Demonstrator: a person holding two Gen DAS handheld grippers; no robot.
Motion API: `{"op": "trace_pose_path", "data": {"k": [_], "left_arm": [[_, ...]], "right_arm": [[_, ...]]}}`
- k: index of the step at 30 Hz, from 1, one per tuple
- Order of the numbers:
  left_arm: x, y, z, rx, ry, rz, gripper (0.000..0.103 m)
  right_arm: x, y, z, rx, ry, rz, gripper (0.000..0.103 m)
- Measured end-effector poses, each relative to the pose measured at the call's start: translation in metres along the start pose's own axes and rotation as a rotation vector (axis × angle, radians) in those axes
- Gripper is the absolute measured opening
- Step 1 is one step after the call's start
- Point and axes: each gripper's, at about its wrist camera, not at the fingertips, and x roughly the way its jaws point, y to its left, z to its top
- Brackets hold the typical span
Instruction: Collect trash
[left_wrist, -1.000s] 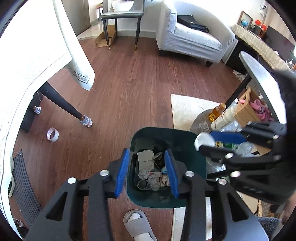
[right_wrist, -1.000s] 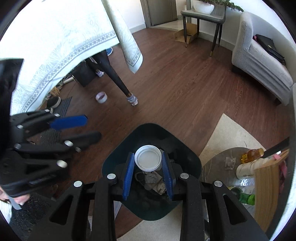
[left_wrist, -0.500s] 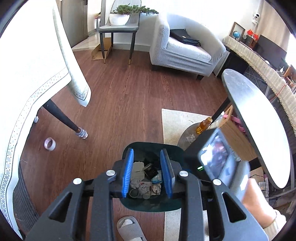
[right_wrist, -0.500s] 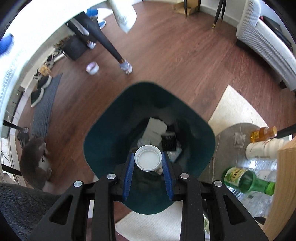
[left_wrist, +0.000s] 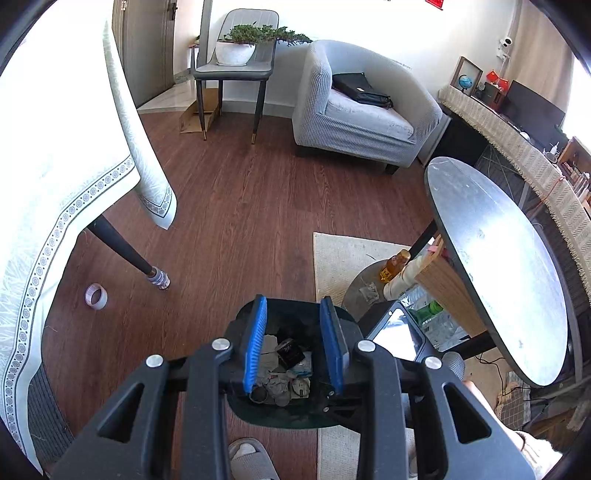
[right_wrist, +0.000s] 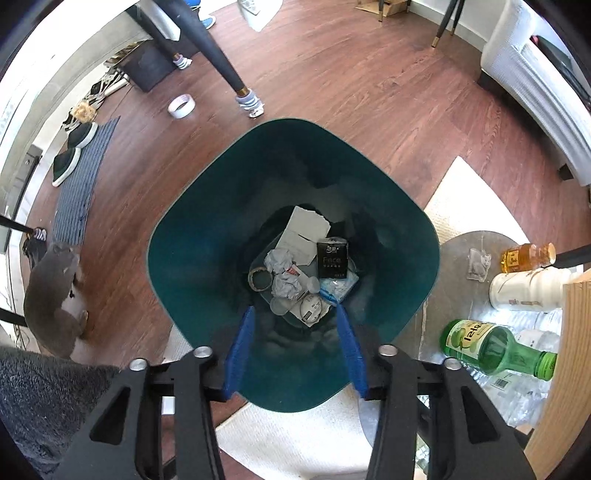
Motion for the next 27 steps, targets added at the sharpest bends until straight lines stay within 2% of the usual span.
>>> {"op": "trace_pose_path", "data": {"k": [2,10,18,21,27], "left_arm": [[-0.003,-0.002,0.001,0.002,-0.007,0.004,0.031],[-0.018,0.001,0.004,0.023,-0.048,0.077,0.033],[-0.023,0.003,0.004,0.009,-0.067,0.104,0.035],[-0.018,-0.001,0.000,0.013,-0.045,0.115,0.037],[-0.028,-0.014,-0.009,0.043,-0.090,0.112,0.051]], "right_arm": [[-0.006,0.002,0.000,-0.008,-0.011,0.007,0.035],[-0.062,0.012,0.003,-0.033,-0.134,0.000,0.035],[-0.128,0.005,-0.002,-0.022,-0.290,-0.016,0.035],[-0.144,-0.003,-0.005,-0.005,-0.329,-0.029,0.035],[-0.189,-0.016,-0.024,0.040,-0.433,-0.049,0.035]]}}
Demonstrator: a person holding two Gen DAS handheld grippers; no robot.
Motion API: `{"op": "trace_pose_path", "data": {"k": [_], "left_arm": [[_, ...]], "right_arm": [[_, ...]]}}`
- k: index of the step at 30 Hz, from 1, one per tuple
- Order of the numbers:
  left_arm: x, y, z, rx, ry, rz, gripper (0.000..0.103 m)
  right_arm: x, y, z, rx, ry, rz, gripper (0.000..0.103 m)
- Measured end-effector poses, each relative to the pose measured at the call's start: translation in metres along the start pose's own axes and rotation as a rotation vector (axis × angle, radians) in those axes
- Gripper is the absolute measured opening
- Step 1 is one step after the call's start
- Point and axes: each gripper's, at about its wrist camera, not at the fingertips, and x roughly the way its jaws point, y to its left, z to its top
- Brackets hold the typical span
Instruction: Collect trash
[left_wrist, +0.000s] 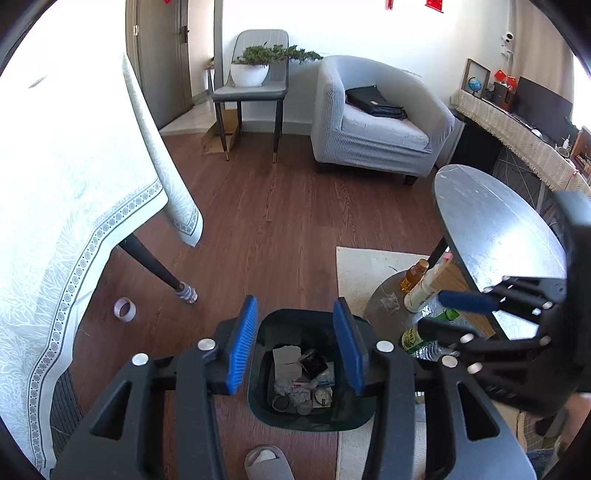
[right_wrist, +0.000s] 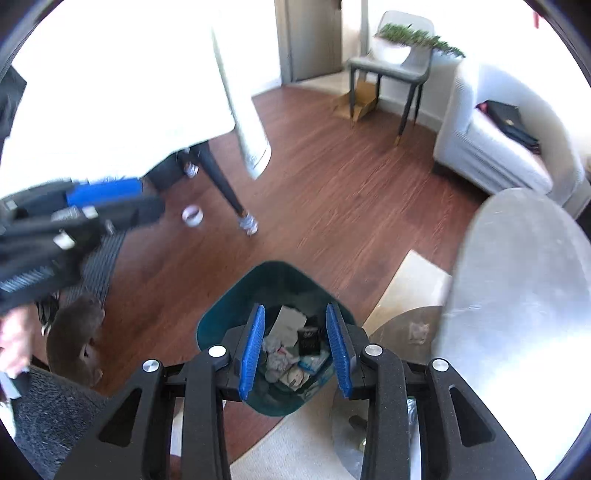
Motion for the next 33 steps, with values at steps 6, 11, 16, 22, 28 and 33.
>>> {"op": "trace_pose_path", "data": {"k": [6,11,16,22,28,33], "left_arm": [[-0.019,-0.018,-0.008,0.023,-0.072,-0.015,0.069],[-0.033,-0.042,-0.017,0.043,-0.117,-0.018,0.077],[-0.040,-0.061,-0.027,0.087,-0.139,-0.005,0.093],[-0.048,-0.076,-0.036,0.090,-0.178,0.001,0.094],[-0.046,-0.089,-0.046,0.098,-0.157,0.025,0.097],[-0.042,-0.093,-0.049,0.080,-0.137,0.009,0.098]], "right_arm": [[-0.065,-0.035,-0.017,0.109,-0.131,-0.059,0.045],[-0.115,-0.068,-0.045,0.200,-0.229,-0.117,0.069],[-0.154,-0.095,-0.075,0.258,-0.314,-0.167,0.078],[-0.182,-0.112,-0.101,0.288,-0.351,-0.212,0.086],[-0.191,-0.120,-0.127,0.323,-0.347,-0.203,0.093],[-0.185,-0.128,-0.146,0.355,-0.319,-0.211,0.098]]}}
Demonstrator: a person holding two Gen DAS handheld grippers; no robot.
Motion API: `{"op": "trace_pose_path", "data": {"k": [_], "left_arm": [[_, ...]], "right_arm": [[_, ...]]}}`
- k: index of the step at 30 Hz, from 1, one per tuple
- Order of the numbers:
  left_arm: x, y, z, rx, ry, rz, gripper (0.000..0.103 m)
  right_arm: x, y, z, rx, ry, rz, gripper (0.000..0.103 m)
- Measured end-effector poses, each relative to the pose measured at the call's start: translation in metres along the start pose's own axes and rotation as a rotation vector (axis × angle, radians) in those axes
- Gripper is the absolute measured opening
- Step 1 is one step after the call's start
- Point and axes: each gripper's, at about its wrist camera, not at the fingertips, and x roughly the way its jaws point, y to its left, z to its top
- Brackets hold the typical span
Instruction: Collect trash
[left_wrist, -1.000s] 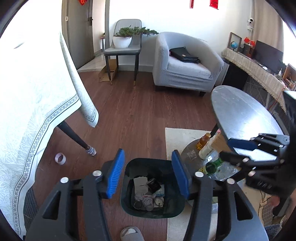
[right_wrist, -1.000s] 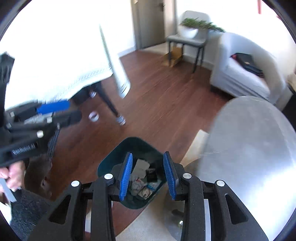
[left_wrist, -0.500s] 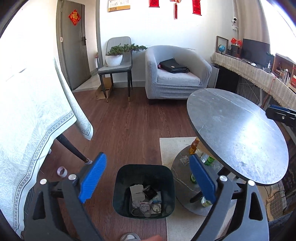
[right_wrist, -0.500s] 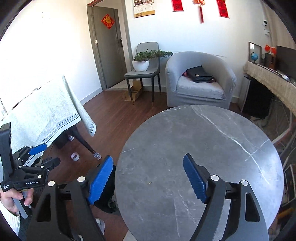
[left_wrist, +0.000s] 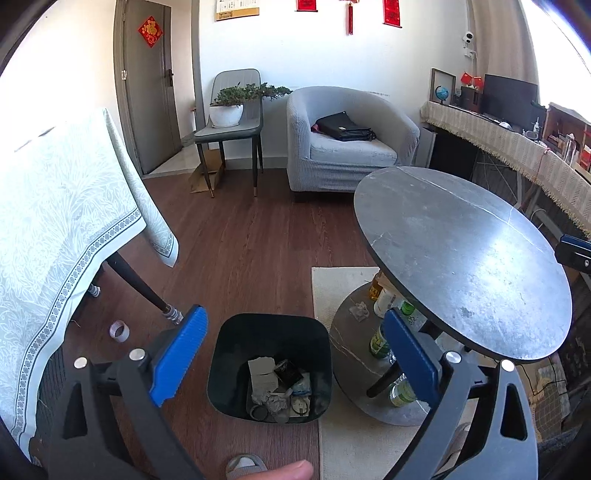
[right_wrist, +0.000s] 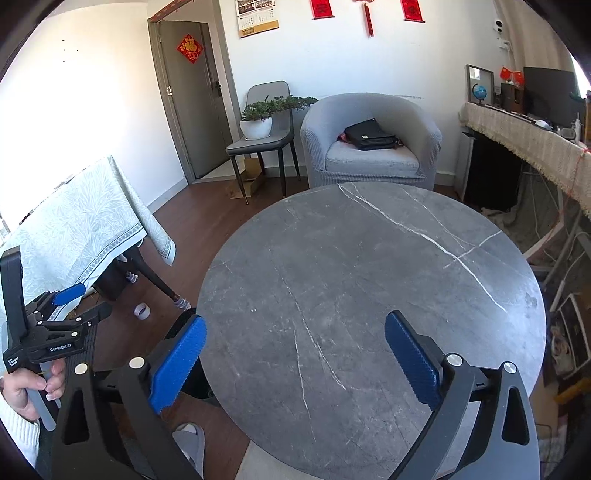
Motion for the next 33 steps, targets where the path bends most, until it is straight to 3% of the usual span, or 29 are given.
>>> {"op": "trace_pose_path", "data": {"k": [11,33], "left_arm": [[0.010,-0.011,-0.008,0.023,0.022,0.023,0.098],[0.002,-0.006,-0.003,-0.006,-0.018,0.003,0.098]], "right_arm": [[-0.007,-0.014,-0.004,0.002,-0.017,0.058,0.099],[-0.004,-0.004,-0.004,-0.045,-0.008,0.061,0.099]]}}
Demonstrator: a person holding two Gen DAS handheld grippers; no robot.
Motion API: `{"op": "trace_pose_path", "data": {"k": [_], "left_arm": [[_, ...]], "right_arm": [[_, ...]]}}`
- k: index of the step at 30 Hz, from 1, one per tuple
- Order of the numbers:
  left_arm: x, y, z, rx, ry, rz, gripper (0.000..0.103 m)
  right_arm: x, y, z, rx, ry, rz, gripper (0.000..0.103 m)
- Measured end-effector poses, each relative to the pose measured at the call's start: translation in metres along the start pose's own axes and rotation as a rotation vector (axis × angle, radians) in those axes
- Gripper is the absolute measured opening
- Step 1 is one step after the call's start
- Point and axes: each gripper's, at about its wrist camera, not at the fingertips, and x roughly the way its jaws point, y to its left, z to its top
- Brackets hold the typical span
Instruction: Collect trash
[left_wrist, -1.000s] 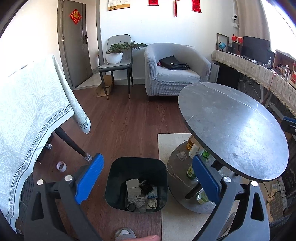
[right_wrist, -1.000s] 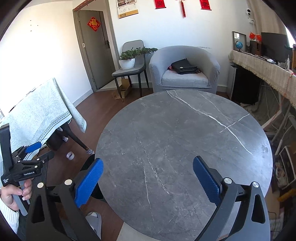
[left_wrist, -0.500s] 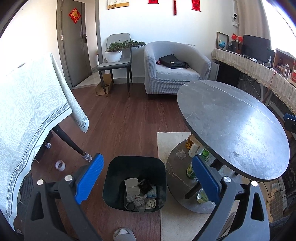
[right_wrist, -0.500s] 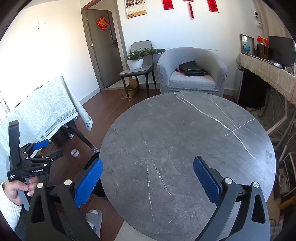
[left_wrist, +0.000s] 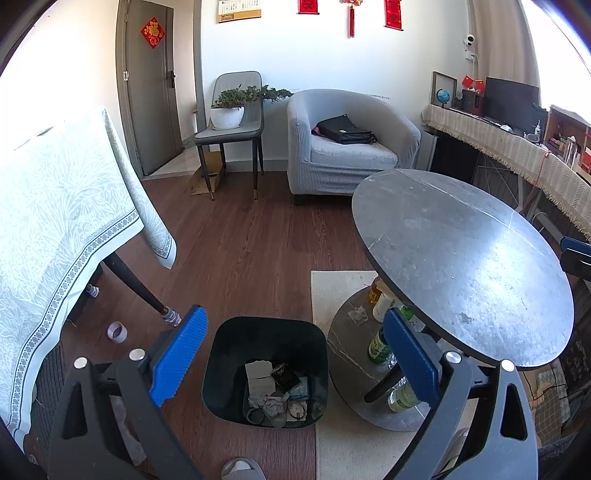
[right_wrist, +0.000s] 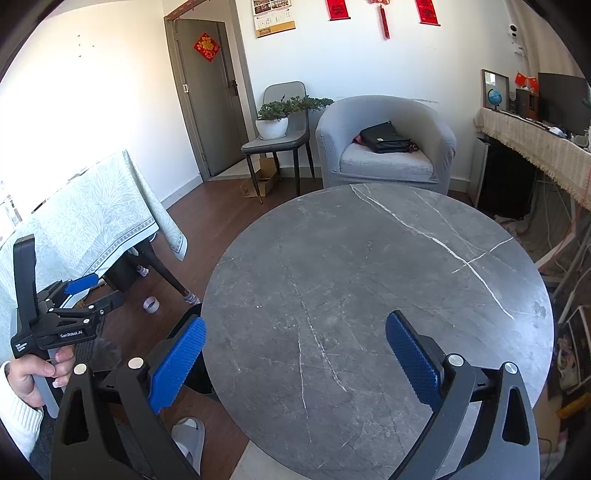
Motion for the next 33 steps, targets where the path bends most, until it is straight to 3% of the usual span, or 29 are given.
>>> {"op": "trace_pose_path", "data": {"k": [33], "left_arm": [[-0.0022,-0.0059,0.0012,0.018,-0.005,-0.023,0.098]], "right_arm": [[0.0004,0.0013,-0.0001,0.001,0.001,-0.001,0.099]]}}
